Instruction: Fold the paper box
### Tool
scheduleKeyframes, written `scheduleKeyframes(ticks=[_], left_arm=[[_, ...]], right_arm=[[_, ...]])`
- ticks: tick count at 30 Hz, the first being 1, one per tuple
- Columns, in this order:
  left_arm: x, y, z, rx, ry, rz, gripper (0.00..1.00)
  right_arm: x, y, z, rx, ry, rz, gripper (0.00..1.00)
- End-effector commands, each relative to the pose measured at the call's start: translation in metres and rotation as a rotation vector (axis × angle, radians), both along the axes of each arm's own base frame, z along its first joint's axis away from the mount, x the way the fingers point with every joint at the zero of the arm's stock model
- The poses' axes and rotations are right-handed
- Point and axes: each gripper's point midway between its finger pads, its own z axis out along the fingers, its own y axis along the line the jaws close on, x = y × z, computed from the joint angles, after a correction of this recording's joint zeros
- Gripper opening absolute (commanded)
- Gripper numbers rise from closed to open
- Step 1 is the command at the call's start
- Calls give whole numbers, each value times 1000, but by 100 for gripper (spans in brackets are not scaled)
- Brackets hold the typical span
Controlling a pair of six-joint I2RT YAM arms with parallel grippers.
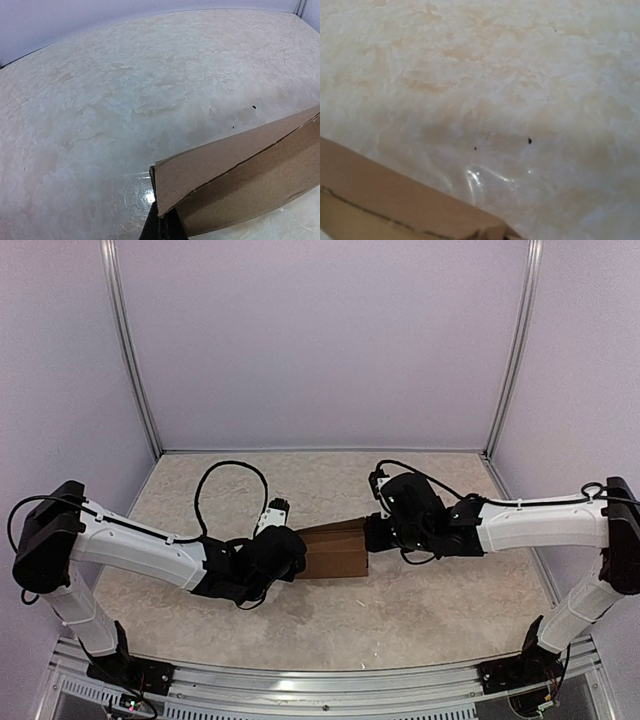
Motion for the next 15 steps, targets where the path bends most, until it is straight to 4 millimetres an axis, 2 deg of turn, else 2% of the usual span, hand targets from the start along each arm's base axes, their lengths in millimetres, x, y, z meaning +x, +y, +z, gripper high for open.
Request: scheduleKeyframes(ticks=[1,9,15], left_arm=[[-20,-17,-33,37,120,-126,0],[-19,-16,-34,44,121,-125,0],[-19,-16,-33,43,120,-122,0]], right_arm=[[-12,25,-4,113,123,48,0],[-11,27,-19,152,198,-8,0],[-10,15,-34,166,210,-86,0]])
